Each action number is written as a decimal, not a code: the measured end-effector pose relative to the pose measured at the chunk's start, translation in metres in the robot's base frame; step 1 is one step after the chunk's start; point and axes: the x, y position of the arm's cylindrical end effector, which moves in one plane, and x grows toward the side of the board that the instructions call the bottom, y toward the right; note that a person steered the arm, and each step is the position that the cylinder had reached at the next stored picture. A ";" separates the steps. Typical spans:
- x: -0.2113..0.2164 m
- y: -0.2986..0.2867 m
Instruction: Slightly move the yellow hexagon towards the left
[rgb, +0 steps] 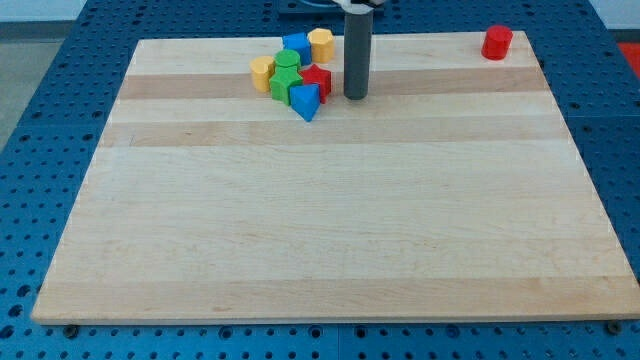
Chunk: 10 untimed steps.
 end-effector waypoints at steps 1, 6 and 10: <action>-0.001 -0.001; -0.028 0.004; -0.044 0.004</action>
